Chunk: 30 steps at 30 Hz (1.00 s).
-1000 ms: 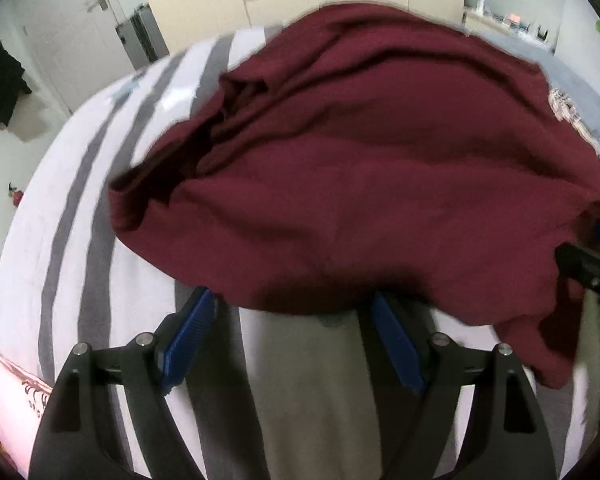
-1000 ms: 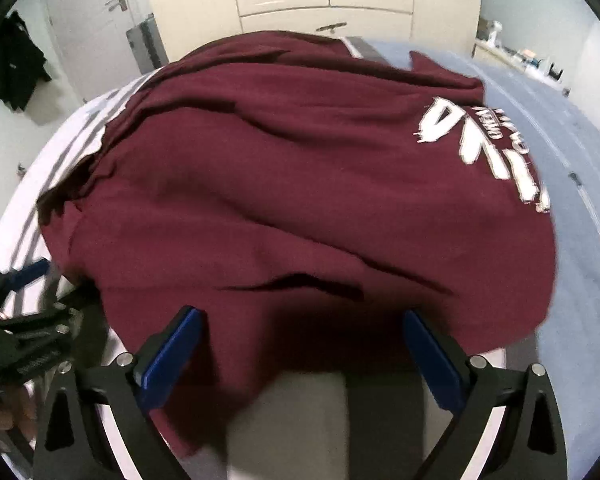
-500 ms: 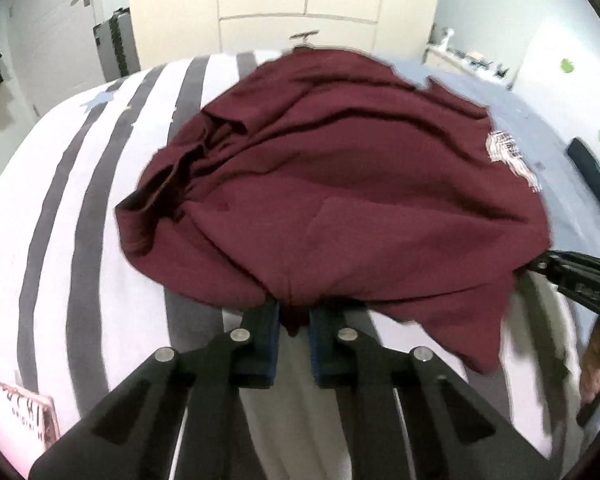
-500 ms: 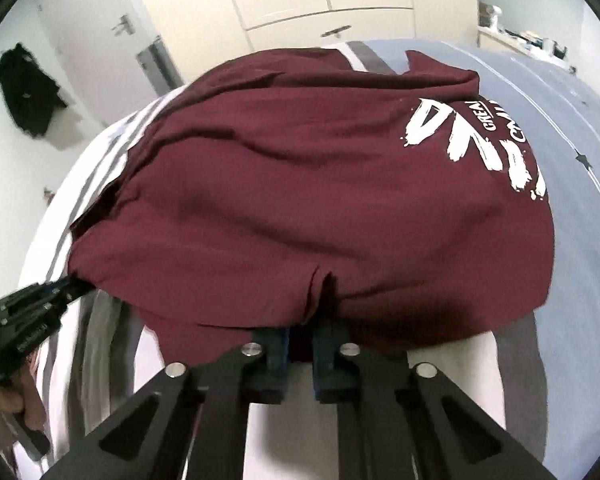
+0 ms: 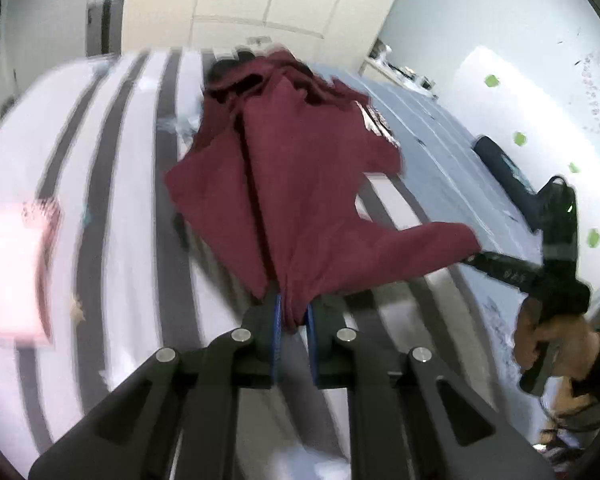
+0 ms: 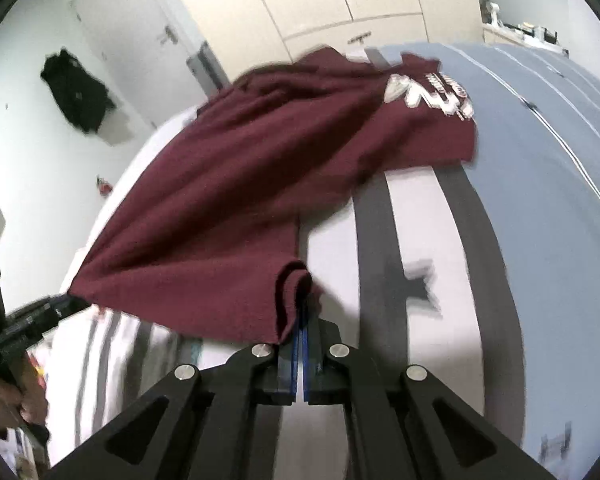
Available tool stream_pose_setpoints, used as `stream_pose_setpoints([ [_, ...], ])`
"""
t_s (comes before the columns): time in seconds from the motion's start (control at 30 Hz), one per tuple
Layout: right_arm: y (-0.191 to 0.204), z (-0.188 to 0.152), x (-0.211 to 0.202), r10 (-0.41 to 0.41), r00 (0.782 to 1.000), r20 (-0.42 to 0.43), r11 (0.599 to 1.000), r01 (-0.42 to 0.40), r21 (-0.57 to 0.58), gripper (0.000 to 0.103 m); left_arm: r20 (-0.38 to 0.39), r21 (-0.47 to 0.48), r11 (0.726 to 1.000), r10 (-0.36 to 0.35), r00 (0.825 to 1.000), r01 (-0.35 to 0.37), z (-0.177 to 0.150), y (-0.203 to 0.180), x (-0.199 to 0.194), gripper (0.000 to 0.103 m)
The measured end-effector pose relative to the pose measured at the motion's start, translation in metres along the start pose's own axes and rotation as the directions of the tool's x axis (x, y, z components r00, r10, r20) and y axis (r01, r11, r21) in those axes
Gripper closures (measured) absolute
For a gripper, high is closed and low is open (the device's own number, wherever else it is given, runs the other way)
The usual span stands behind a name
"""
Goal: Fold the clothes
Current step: 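Grasp the sweatshirt hem with the left gripper while the right gripper grasps another edge, then lift the sweatshirt with both grippers and shake it out above the bed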
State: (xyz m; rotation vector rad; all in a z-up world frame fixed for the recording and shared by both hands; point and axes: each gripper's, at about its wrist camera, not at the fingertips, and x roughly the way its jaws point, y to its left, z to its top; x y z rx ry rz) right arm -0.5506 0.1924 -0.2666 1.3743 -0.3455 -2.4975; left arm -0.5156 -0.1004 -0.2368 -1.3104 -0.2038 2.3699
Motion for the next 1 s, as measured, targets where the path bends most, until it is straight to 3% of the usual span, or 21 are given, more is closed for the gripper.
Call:
stream_pose_setpoints([
  [0.17, -0.020, -0.087, -0.043, -0.053, 0.989, -0.135, 0.996, 0.062, 0.066, 0.102, -0.118, -0.028, 0.999, -0.031, 0.992, 0.028, -0.062, -0.039, -0.001, 0.094],
  [0.27, -0.041, -0.123, -0.050, -0.102, 0.969, -0.224, 0.983, 0.133, 0.127, 0.102, -0.132, -0.007, 0.999, 0.030, 0.991, -0.031, -0.075, -0.046, 0.005, 0.092],
  [0.37, -0.054, -0.141, -0.054, -0.135, 0.948, -0.289, 0.969, 0.188, 0.161, 0.097, -0.129, -0.070, 0.995, 0.063, 0.990, -0.073, -0.071, -0.038, 0.002, 0.084],
  [0.4, -0.056, -0.145, -0.058, -0.133, 0.948, -0.288, 0.967, 0.188, 0.174, 0.095, -0.120, -0.093, 0.992, 0.072, 0.990, -0.083, -0.070, -0.035, -0.001, 0.075],
  [0.43, -0.056, -0.146, -0.064, -0.128, 0.952, -0.279, 0.966, 0.183, 0.182, 0.085, -0.101, -0.120, 0.989, 0.080, 0.992, -0.092, -0.066, -0.030, -0.006, 0.061],
  [0.47, -0.056, -0.148, -0.069, -0.123, 0.955, -0.270, 0.966, 0.178, 0.189, 0.077, -0.065, -0.152, 0.984, 0.085, 0.994, -0.094, -0.059, -0.022, -0.014, 0.053],
  [0.5, -0.054, -0.149, -0.073, -0.118, 0.957, -0.263, 0.966, 0.172, 0.194, 0.061, -0.025, -0.175, 0.980, 0.094, 0.995, -0.097, -0.052, -0.016, -0.020, 0.034],
  [0.53, -0.052, -0.150, -0.076, -0.106, 0.962, -0.253, 0.965, 0.160, 0.207, 0.055, 0.008, -0.178, 0.975, 0.135, 0.991, -0.132, -0.042, -0.010, -0.023, 0.024],
  [0.7, -0.048, -0.148, -0.053, -0.081, 0.960, -0.268, 0.943, 0.161, 0.292, 0.055, 0.072, -0.021, 0.968, 0.252, 0.965, -0.251, 0.026, 0.007, 0.017, 0.024],
  [0.87, -0.044, -0.143, -0.022, -0.068, 0.952, -0.298, 0.905, 0.184, 0.382, 0.053, 0.069, 0.045, 0.970, 0.236, 0.969, -0.239, 0.109, 0.021, 0.090, 0.024],
  [0.93, -0.043, -0.142, -0.009, -0.062, 0.949, -0.310, 0.888, 0.194, 0.417, 0.044, 0.052, 0.071, 0.971, 0.223, 0.973, -0.227, 0.131, 0.022, 0.116, 0.024],
  [1.0, -0.039, -0.140, -0.003, -0.082, 0.946, -0.313, 0.880, 0.216, 0.422, 0.044, 0.020, 0.103, 0.970, 0.221, 0.975, -0.222, 0.149, 0.023, 0.140, 0.024],
])
